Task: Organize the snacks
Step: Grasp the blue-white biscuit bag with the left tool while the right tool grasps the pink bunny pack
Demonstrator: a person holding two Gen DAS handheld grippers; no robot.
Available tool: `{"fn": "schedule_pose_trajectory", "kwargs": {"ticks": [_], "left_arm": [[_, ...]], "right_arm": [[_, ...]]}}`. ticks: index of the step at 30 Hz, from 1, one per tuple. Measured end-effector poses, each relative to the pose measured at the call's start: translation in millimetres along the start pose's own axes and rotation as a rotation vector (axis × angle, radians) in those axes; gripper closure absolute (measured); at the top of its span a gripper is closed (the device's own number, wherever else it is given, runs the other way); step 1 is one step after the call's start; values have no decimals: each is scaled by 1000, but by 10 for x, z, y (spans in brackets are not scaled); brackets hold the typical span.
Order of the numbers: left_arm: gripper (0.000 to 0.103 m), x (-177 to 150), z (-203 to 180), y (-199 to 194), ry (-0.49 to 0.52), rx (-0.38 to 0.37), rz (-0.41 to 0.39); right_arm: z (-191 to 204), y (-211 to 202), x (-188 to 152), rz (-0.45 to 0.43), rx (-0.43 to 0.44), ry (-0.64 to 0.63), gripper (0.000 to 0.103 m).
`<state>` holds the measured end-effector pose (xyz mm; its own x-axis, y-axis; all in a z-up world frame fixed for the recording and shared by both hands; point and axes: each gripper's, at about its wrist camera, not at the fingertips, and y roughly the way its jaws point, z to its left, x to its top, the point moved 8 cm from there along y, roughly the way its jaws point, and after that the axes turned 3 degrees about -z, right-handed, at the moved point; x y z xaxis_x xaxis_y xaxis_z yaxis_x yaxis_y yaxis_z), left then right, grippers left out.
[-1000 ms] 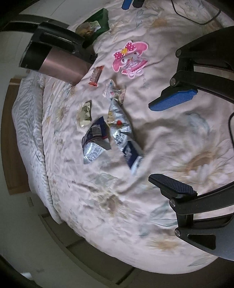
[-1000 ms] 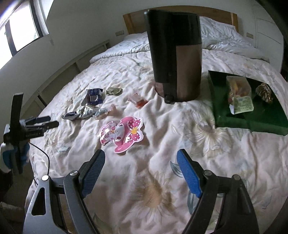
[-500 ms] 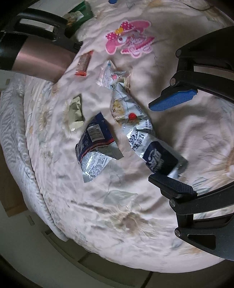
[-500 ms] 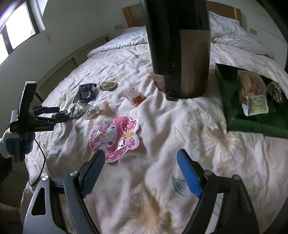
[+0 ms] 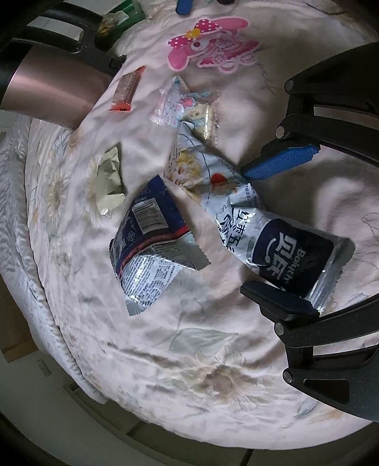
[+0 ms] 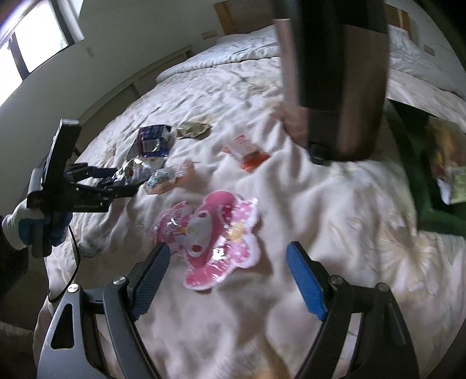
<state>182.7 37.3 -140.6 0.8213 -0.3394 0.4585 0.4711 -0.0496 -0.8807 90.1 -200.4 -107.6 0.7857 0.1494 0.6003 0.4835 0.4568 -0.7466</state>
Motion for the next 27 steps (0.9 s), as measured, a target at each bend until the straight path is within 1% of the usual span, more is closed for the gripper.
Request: {"fn": "schedule_pose_trajectory", "kwargs": {"ticks": [6,12,17,21,23,27], "left_arm": [[36,32,-36,90,37,1,12],[36,32,-6,159,-9,-36,14],[36,35,-7,168,-29,-55,11],[35,32,3,170,-45,-66,8],[34,25,7,167,-54,-70,6],[32,14,18,165,-68,-78,0]], "right_arm": [[134,101,33,1,-2,-58,0],[97,262,27,37,2,-17,0],[296,421,22,61,23,-50,0],[419,540,19,80,13,-68,0],[436,603,29,94,-3,-58,0],[425,667,81,101,-12,10,0]]}}
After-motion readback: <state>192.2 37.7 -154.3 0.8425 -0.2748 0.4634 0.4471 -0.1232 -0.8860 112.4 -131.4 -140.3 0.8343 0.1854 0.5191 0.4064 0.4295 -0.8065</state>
